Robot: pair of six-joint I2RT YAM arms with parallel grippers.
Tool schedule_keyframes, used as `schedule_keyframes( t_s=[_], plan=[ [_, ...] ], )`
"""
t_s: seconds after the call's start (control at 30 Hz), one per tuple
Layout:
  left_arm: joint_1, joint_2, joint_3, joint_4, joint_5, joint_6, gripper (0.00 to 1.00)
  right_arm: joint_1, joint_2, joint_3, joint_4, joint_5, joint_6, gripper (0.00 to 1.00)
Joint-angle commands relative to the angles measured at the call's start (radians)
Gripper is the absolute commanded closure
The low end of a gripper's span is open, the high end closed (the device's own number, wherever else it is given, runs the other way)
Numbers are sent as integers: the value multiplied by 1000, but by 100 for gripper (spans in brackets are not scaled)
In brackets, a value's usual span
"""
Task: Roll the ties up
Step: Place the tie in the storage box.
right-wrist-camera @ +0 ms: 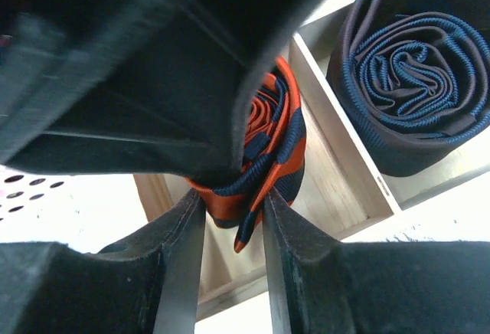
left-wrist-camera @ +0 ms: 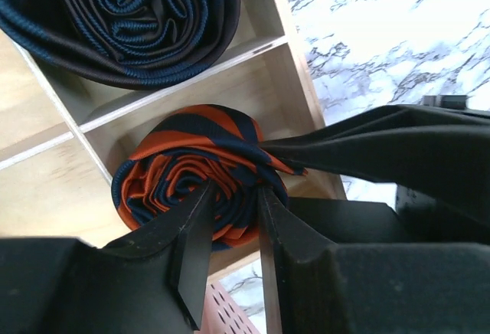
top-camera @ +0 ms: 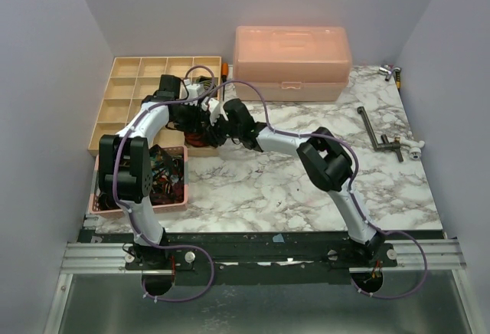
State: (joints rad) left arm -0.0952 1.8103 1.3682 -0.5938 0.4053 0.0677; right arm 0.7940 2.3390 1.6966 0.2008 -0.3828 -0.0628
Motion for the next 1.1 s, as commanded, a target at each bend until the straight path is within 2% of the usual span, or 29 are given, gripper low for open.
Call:
schedule_keyframes(
  t_s=[0.0, 0.27, 0.53, 0.8, 0.97, 1.07],
  plan=[
    [-8, 53, 12, -41, -57, 20, 72, 8, -11, -52, -93, 22, -19, 61],
    [-8, 99, 63, -98, -93, 48, 72, 7, -38, -27, -156, 41, -37, 44],
    [-8, 103, 66, -124, -98, 71, 72, 5, -105, -32, -274, 71, -75, 22],
    [-9, 91, 63, -129, -89, 97, 70, -12, -202, -50, -389, 73, -103, 13],
    [-15, 63, 80, -129, -59, 113, 60, -37, -259, -42, -466, 62, -138, 1],
    [-21, 29, 102, -129, -30, 113, 51, -48, -299, -51, -482, 71, -156, 0]
  ],
)
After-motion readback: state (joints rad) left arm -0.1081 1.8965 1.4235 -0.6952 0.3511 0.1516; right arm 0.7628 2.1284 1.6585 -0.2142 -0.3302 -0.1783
